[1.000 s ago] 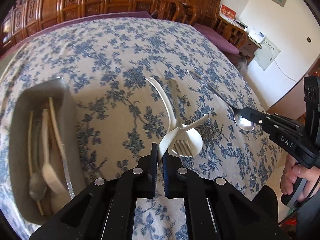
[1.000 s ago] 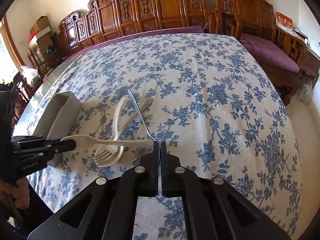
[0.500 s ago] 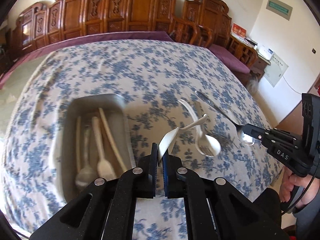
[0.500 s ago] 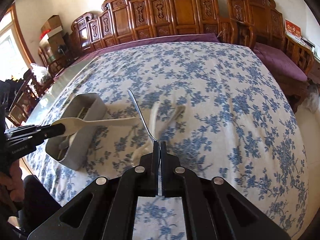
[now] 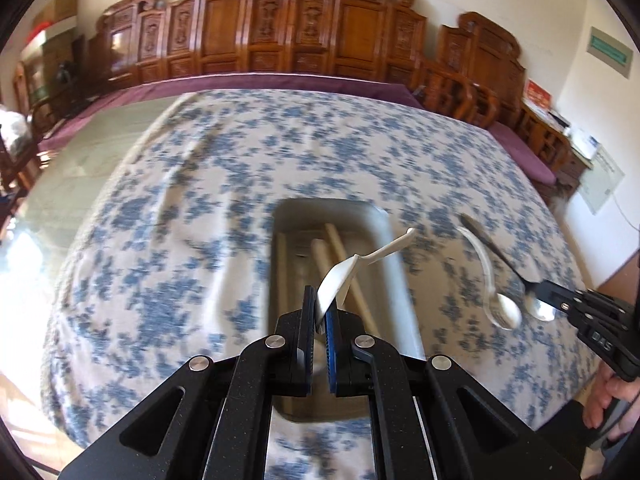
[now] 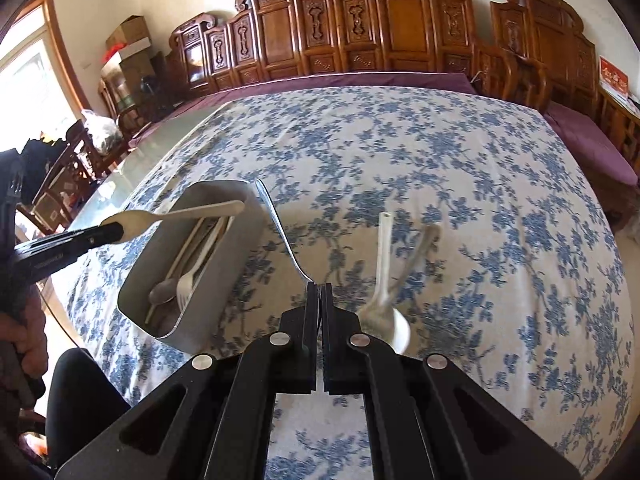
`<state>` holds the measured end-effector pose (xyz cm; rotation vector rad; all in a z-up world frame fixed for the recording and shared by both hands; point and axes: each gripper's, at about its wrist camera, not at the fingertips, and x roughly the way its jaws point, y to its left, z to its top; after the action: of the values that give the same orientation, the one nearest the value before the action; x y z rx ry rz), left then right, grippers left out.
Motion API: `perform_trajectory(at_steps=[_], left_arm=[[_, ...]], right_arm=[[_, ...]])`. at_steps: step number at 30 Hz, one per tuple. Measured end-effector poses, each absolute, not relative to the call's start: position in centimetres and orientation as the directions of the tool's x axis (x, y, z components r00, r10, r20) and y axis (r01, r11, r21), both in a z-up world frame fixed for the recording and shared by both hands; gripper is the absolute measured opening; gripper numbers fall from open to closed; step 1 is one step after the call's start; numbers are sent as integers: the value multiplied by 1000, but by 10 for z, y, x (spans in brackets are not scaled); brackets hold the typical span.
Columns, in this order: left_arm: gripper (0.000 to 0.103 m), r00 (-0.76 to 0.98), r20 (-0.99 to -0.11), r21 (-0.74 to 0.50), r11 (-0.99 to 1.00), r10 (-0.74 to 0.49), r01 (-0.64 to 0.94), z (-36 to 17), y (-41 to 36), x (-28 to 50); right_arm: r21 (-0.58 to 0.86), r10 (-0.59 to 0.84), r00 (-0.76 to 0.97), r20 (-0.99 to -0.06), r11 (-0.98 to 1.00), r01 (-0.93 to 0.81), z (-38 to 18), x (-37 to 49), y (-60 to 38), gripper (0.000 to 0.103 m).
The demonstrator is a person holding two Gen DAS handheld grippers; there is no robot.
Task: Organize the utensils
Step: 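Lower the white fork into the grey tray with the left tool while the right tool holds the metal spoon, then open the left tool releasing the fork while the right tool lowers the metal spoon into the tray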
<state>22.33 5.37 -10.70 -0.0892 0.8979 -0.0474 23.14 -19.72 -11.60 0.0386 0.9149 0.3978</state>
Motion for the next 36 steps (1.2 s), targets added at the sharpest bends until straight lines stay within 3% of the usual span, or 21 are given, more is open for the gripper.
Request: perform_trajectory(at_steps=[12,36], left_arm=[[4,611,-791,-22,997,24,-68,-123,72,245],[6,531,-845,-32,998,-59,61,-152,20,251]], right_arm=[[195,370,508,-778,911,-364,-121,230,-165,3],[203,376,509,-775,910,-362,-120,233,-170,3]])
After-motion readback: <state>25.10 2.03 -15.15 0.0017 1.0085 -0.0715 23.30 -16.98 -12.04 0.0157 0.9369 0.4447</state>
